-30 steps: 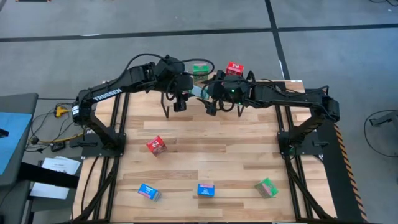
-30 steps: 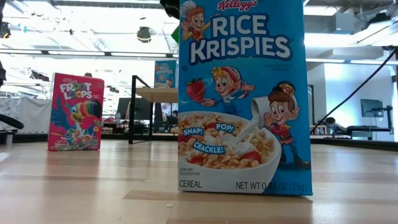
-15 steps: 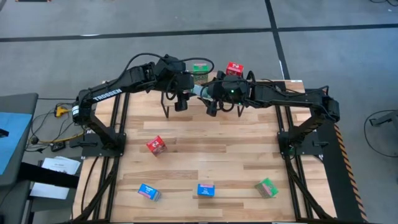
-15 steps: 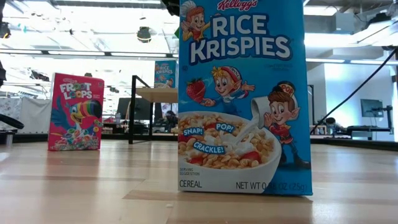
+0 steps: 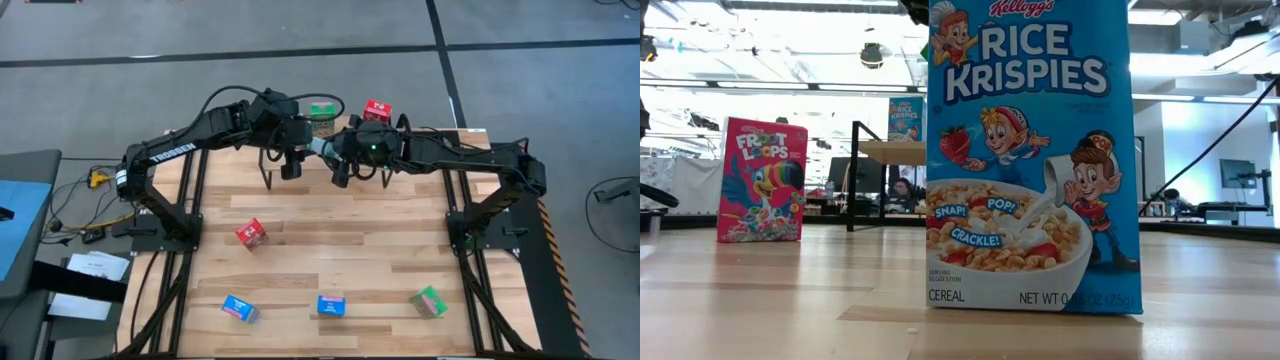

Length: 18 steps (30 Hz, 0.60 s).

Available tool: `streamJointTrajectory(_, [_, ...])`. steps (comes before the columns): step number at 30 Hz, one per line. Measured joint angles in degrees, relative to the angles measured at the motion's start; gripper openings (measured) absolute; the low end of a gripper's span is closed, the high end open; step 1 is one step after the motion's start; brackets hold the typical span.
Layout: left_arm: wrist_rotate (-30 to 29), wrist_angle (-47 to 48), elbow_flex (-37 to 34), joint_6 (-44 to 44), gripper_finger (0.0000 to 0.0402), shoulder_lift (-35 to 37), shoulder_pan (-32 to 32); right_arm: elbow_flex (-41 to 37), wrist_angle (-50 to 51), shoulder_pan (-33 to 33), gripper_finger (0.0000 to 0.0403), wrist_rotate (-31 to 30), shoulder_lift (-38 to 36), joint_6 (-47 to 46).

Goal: Stack cereal on shelf
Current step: Put the top green cereal box on the shelf aligned with the green cereal box

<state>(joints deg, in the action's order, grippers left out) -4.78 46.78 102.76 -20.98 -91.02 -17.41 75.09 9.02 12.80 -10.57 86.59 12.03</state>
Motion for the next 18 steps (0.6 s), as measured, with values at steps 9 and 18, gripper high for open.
streamJointTrajectory(9, [-0.08, -0.46, 0.0, -0.95, 0.0205, 0.02, -0.04, 0.0, 0.07, -0.04, 0.0218, 0.2, 0.0, -0.42])
streamJointTrajectory(18, [1.07, -0.44, 0.0, -0.8, 0.0247, 0.04, 0.02, 0.0, 0.27, -0.04, 0.0218, 0.2, 0.0, -1.52])
